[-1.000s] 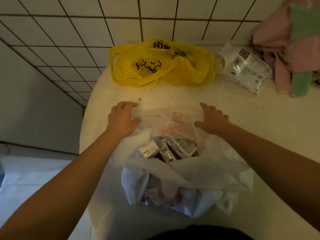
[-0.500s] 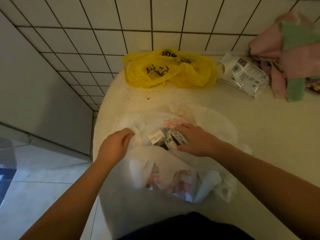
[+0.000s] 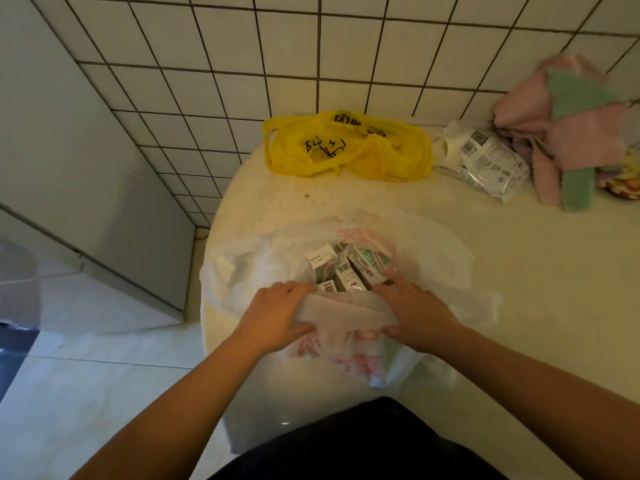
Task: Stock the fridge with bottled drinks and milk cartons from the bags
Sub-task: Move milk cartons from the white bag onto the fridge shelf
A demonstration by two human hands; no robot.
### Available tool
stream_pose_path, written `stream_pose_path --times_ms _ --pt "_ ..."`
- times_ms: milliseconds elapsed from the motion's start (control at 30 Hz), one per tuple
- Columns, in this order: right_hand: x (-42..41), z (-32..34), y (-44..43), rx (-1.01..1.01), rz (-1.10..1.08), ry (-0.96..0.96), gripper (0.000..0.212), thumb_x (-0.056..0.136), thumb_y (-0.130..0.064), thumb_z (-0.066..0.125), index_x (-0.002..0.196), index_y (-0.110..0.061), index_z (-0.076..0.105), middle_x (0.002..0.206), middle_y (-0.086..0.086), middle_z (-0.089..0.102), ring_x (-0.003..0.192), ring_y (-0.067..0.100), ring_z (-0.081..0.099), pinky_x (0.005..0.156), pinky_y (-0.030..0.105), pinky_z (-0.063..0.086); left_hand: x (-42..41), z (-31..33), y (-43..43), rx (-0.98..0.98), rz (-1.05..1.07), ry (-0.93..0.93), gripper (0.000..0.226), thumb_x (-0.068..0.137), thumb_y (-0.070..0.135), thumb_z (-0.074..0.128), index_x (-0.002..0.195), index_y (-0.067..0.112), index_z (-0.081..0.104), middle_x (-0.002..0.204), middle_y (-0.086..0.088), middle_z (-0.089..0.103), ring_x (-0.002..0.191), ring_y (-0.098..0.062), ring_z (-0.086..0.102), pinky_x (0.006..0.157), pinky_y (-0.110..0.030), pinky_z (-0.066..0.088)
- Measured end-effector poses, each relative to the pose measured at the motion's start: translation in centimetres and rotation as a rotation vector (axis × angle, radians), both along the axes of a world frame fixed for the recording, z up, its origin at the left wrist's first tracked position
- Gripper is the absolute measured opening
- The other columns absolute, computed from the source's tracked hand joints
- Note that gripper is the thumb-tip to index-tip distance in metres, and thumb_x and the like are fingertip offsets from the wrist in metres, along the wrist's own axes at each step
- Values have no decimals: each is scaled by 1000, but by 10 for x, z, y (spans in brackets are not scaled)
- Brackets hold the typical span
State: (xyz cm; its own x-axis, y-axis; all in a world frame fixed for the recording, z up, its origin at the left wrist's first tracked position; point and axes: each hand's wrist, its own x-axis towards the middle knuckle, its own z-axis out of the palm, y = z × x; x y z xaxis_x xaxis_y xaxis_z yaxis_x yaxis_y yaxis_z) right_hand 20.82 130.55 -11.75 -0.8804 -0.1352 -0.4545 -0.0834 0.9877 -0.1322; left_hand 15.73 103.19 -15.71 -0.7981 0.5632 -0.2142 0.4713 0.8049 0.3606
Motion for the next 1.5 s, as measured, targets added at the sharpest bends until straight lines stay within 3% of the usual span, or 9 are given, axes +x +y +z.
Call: stream_pose_path --times_ms 100,200,400,567,733,833,967,1167,1500 --pt "17 -10 1 -55 -108 -16 43 93 -21 52 132 -33 40 136 -4 43 117 22 51 92 40 48 12 -19 -13 -16 -17 86 40 91 39 57 131 35 54 126 5 62 108 -24 55 87 -39 44" --pt "38 -21 3 -126 -102 -110 40 95 -9 44 131 -27 50 128 0 49 118 20 48 96 30 40 34 -30 -30 58 -28 178 32 87 41 46 113 36 65 103 7 67 88 -21 60 72 -35 44" --pt "71 -30 0 -78 71 -147 35 94 -16 50 129 -21 47 128 1 47 120 21 44 103 27 31 90 -42 -46 -51 65 -70 60 86 56 13 124 46 57 125 15 58 114 -13 46 102 -33 35" --pt "60 -4 -9 -48 91 -85 49 96 -55 42 129 -21 52 126 0 53 115 18 47 97 29 29 98 -26 -36 42 178 64 53 86 74 36 119 42 62 119 17 52 115 -11 42 100 -33 32" --pt "18 19 -34 -316 -83 170 61 84 -75 35 114 -30 63 111 -9 62 99 9 54 90 32 45 61 -10 -2 349 185 236 37 95 44 46 108 19 70 117 1 63 109 -20 57 95 -39 47" --pt "-16 19 -51 -434 -162 259 51 91 -61 45 121 -24 62 120 -2 62 110 17 55 95 41 47 35 -14 18 199 155 131 34 92 32 50 122 21 62 131 0 58 117 -25 56 95 -42 47" --pt "-51 13 -68 -315 -60 371 53 91 -36 57 140 -24 44 142 1 44 132 25 39 107 44 39 26 -22 24 36 280 107 37 94 39 52 130 27 51 140 6 49 127 -22 43 101 -39 35" --pt "-80 4 -84 -162 17 177 67 89 -26 60 148 -26 28 146 4 38 136 26 31 105 44 38 15 -34 -5 -13 391 -10 54 92 62 44 141 39 40 143 9 49 133 -19 40 104 -42 31" --pt "-96 -3 -84 -206 16 205 35 88 -20 62 120 -23 48 110 0 57 99 20 52 81 39 49 0 -37 -24 5 366 -119 60 89 67 47 141 37 44 145 8 48 136 -24 37 107 -45 27"
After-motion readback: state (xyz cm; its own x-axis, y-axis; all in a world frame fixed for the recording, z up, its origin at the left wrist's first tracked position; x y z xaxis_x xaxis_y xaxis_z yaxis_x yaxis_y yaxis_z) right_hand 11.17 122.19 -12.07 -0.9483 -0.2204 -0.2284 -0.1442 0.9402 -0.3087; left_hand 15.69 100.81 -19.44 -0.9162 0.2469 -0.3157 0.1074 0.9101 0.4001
